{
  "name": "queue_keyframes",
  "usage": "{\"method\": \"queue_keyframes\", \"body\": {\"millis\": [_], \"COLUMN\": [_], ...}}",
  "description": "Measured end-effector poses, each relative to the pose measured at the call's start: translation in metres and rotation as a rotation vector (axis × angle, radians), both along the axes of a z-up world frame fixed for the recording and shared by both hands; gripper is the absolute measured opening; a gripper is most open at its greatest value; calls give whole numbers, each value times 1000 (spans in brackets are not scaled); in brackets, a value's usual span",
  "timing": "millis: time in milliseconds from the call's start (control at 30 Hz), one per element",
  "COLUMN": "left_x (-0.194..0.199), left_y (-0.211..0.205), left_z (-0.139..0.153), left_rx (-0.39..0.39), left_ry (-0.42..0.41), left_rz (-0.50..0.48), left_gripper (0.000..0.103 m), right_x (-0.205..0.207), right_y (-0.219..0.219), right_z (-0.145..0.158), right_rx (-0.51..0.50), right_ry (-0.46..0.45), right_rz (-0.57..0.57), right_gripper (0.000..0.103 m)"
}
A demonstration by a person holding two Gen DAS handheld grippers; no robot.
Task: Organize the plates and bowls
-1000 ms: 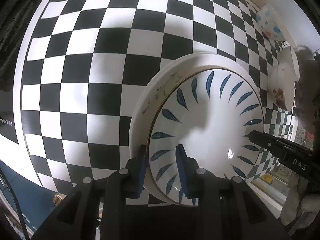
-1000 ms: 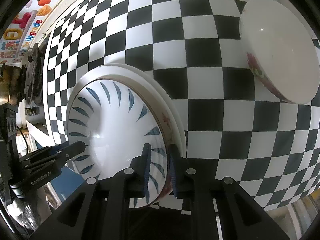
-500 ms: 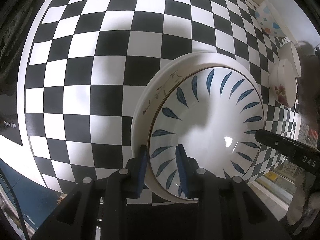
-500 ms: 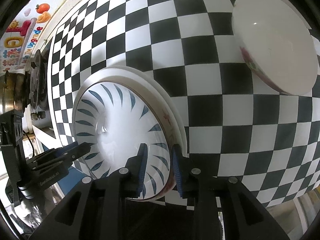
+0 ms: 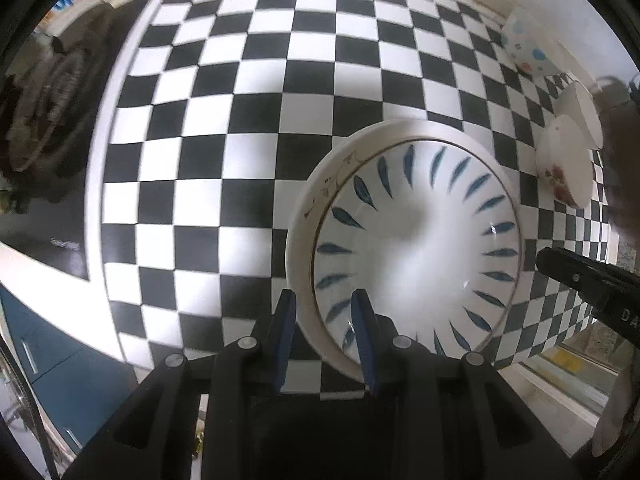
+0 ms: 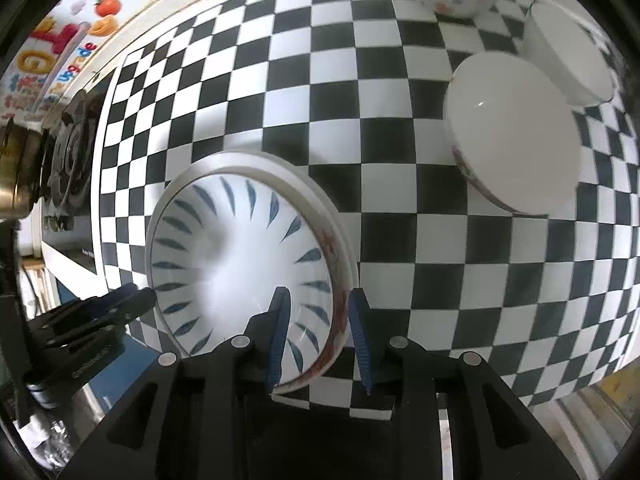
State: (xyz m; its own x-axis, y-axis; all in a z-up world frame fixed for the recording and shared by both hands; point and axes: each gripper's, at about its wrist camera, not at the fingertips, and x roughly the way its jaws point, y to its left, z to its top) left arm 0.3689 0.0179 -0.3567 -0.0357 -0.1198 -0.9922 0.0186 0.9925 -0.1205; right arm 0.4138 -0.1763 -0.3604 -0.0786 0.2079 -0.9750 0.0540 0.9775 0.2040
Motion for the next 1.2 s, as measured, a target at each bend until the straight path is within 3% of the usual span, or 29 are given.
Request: {"method": "queue_keyframes", "body": {"millis": [200, 533, 1000, 1033, 1133, 1200], "left_x": [-26, -41, -65, -64, -53, -42], "left_y": [-7, -9, -8, -10, -16, -24], "left_z": [45, 109, 166, 167, 168, 166], "left_rx": [-2, -90, -85, -90, -120, -121], "left_ry": [-73, -142, -268, -278, -314, -346], "left_rz": [-14, -22, -34, -39, -45, -63], "left_gripper": [26, 26, 26, 26, 29, 30], "right_x": [-25, -67, -99, -98, -95, -90], "right_y": [4, 9, 5, 3, -11, -26], "right_z": [41, 129, 189, 190, 190, 188], "right_rx": [-37, -4, 37, 44, 78, 78], "right_ry": [-67, -174, -258, -259, -294, -334], "right_rz": [-8, -22, -28, -38, -81, -100], "right_gripper": [34, 36, 36, 43, 75, 76]}}
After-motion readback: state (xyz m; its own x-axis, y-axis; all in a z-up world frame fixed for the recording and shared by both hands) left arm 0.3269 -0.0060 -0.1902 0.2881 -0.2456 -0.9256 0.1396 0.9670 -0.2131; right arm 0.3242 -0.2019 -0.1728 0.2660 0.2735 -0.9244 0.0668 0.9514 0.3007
